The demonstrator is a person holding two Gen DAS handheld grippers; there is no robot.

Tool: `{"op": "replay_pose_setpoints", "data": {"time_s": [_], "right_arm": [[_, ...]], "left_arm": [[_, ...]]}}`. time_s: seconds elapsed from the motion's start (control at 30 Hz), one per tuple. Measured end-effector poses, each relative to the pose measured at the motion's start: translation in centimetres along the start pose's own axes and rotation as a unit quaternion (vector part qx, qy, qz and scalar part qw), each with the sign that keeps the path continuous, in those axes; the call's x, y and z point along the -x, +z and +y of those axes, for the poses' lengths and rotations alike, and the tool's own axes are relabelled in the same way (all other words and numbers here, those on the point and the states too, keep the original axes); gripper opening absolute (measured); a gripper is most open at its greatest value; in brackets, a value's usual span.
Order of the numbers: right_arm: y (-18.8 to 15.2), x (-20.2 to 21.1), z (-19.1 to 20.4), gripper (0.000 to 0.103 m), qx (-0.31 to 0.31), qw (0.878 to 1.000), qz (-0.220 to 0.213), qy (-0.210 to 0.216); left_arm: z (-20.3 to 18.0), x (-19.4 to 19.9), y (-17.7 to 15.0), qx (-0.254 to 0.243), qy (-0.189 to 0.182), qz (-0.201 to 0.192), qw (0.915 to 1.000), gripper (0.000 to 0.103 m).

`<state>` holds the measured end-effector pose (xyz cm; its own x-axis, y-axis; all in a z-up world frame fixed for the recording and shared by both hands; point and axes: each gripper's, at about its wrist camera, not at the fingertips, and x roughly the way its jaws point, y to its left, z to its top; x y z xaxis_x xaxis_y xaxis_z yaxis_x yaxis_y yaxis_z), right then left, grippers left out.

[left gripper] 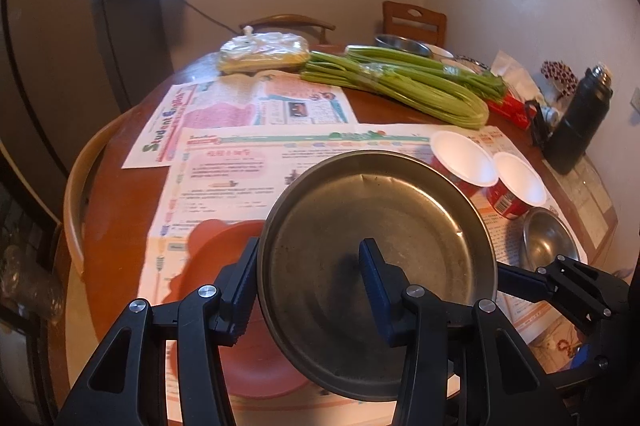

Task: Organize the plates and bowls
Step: 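Lift the steel pan and carry it over the pink plate with the left tool, then lower the steel pan onto the pink plate with the left tool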

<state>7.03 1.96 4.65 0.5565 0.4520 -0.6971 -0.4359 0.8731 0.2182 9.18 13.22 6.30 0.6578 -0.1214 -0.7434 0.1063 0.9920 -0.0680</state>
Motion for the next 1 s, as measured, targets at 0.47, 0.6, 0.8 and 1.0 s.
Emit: {"op": "replay_pose_setpoints", "data": {"time_s": [0.47, 0.6, 0.8, 1.0], "right_arm": [[1.9, -4.2, 5.1, 0.058, 0.047, 0.998, 0.017, 0.037], [1.5, -5.2, 5.1, 0.058, 0.044, 0.998, 0.027, 0.038], [1.1, -6.2, 4.5, 0.058, 0.035, 0.998, 0.039, 0.033], [0.7, -7.1, 3.9, 0.058, 0.025, 0.998, 0.052, 0.033]], "left_arm": [[6.7, 0.4, -1.5, 0.050, 0.031, -0.001, 0.9982, 0.049], [7.0, -0.9, -1.9, 0.049, 0.029, 0.012, 0.9983, 0.049], [6.8, -3.5, -2.5, 0.051, 0.025, 0.042, 0.9975, 0.049], [6.8, -4.6, -3.1, 0.053, 0.023, 0.055, 0.9968, 0.049]]}}
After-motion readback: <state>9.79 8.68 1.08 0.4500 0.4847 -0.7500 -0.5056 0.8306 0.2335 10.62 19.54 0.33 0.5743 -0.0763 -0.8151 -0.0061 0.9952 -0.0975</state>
